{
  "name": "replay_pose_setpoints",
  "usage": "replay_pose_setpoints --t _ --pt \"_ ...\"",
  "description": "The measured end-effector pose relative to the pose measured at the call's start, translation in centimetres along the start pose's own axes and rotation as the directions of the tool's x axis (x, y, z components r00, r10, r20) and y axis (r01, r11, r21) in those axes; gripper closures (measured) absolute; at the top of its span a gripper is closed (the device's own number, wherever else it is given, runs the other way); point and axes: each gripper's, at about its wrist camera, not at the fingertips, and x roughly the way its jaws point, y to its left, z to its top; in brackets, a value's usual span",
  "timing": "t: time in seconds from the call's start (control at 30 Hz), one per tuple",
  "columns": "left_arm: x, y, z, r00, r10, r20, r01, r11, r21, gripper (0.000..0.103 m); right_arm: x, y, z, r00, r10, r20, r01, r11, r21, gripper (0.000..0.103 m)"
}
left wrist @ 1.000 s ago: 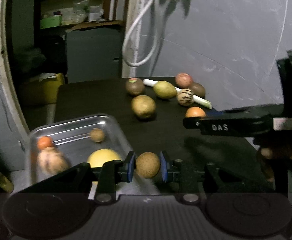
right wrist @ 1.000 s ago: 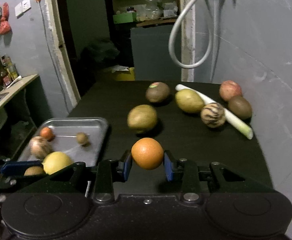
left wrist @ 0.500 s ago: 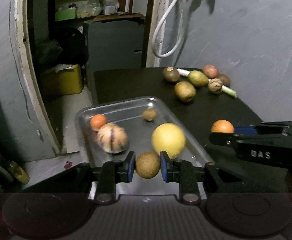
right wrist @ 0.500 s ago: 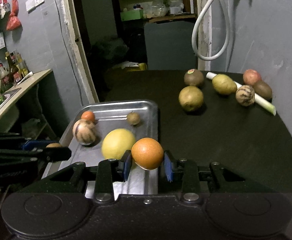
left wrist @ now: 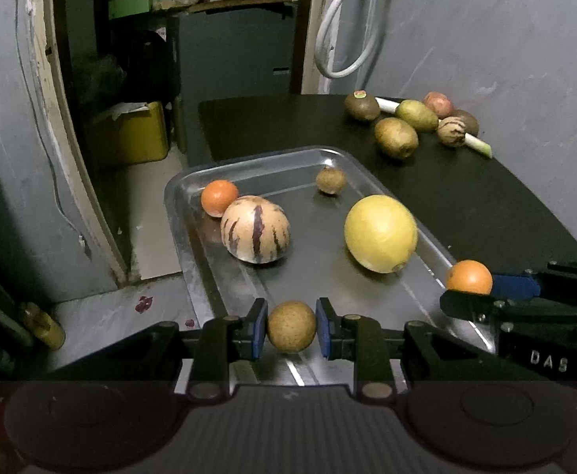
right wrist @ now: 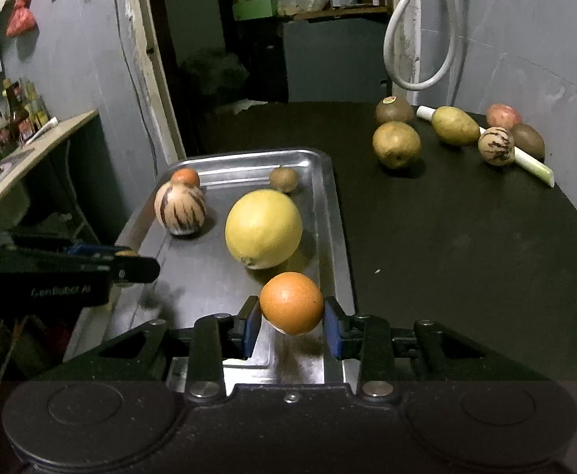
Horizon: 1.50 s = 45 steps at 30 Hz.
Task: Organize fruits
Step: 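Carry the kiwi and orange over the metal tray and open both grippers, then move both tools from the tray toward the fruits beside the leek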
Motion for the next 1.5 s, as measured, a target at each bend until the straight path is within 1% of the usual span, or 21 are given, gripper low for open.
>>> replay_pose_setpoints --t 0.27,0.6,0.73,0.8,0.87,0.9,0.93,1.07,1.1,1.13,1.17,1.2,1.23,1.27,1.3,1.33,1.37,1.5 --pt "1.0 -0.2 -0.3 1.0 0.002 -0.016 -0.002 1.0 0.017 0.075 1.3 0.7 -0.8 1.0 -0.011 -0.021 0.01 0.999 -0.046 0.067" --pt "1.5 0.0 -0.5 0.999 0.003 -0.033 -0.002 1.0 0.018 0.074 1.7 0.9 -0.9 1.0 -0.014 -0.023 0.013 0.998 -0.062 0.067" --pt "1.6 0.2 0.0 0.999 -0.014 -0.048 0.013 1.0 -0.01 0.074 1.7 1.0 -0.9 1.0 -0.015 -0.022 0.014 0.998 -0.063 0.066" --pt "1.5 0.4 0.1 0.998 -0.023 -0.054 0.022 1.0 -0.022 0.07 1.3 0.9 -0.8 1.0 -0.012 -0.011 0.011 0.998 -0.063 0.064" --pt "1.2 0.4 0.1 0.998 -0.032 -0.053 0.031 0.999 -0.027 0.064 0.7 0.8 -0.6 1.0 -0.015 0.0 0.015 0.998 -0.064 0.059" --pt "1.0 0.4 0.1 0.998 -0.038 -0.05 0.037 0.999 -0.025 0.063 0.4 0.8 -0.6 1.0 -0.019 0.006 0.019 0.998 -0.064 0.058" --pt "0.7 0.3 0.2 0.998 -0.043 -0.048 0.042 0.999 -0.024 0.06 -0.1 0.7 -0.5 1.0 -0.023 0.012 0.024 0.998 -0.062 0.056" --pt "-0.6 -0.1 0.8 0.997 -0.069 -0.029 0.068 0.997 -0.02 0.039 -2.8 -0.3 -0.3 0.997 -0.061 0.037 0.062 0.997 -0.037 0.045" --pt "-1.0 -0.2 1.0 0.997 -0.078 -0.023 0.077 0.997 -0.017 0.037 -3.4 -0.7 -0.3 0.996 -0.074 0.04 0.075 0.997 -0.029 0.043" --pt "-1.3 -0.4 1.2 0.996 -0.088 -0.018 0.088 0.996 -0.013 0.032 -4.2 -1.2 -0.4 0.995 -0.09 0.045 0.09 0.996 -0.019 0.039" --pt "-1.6 -0.6 1.4 0.995 -0.098 -0.015 0.098 0.995 -0.01 0.024 -5.1 -1.7 -0.5 0.993 -0.108 0.05 0.108 0.994 -0.005 0.035" --pt "-1.9 -0.7 1.6 0.994 -0.108 -0.012 0.108 0.994 -0.008 0.02 -5.9 -2.1 -0.6 0.991 -0.124 0.053 0.124 0.992 0.008 0.032" --pt "-2.1 -1.0 1.8 0.993 -0.117 -0.007 0.117 0.993 -0.005 0.014 -6.7 -2.6 -0.8 0.988 -0.142 0.056 0.141 0.99 0.023 0.028" --pt "-2.4 -1.2 1.9 0.992 -0.124 -0.002 0.124 0.992 -0.001 0.009 -7.5 -3.1 -1.0 0.985 -0.16 0.058 0.158 0.987 0.039 0.026" --pt "-2.6 -1.4 2.1 0.991 -0.131 0.001 0.131 0.991 0.004 0.007 -8.3 -3.7 -1.2 0.982 -0.18 0.059 0.177 0.983 0.057 0.025" --pt "-2.8 -1.7 2.2 0.99 -0.137 0.004 0.137 0.99 0.01 0.003 -9.0 -4.2 -1.5 0.978 -0.198 0.057 0.194 0.978 0.072 0.02" --pt "-2.9 -2.0 2.4 0.99 -0.142 0.007 0.142 0.99 0.015 0.002 -9.8 -4.7 -1.7 0.974 -0.22 0.055 0.214 0.973 0.09 0.014" --pt "-3.0 -3.3 3.1 0.986 -0.167 0.001 0.167 0.985 0.038 0.001 -12.2 -6.4 -2.7 0.96 -0.276 0.047 0.269 0.955 0.125 0.008"
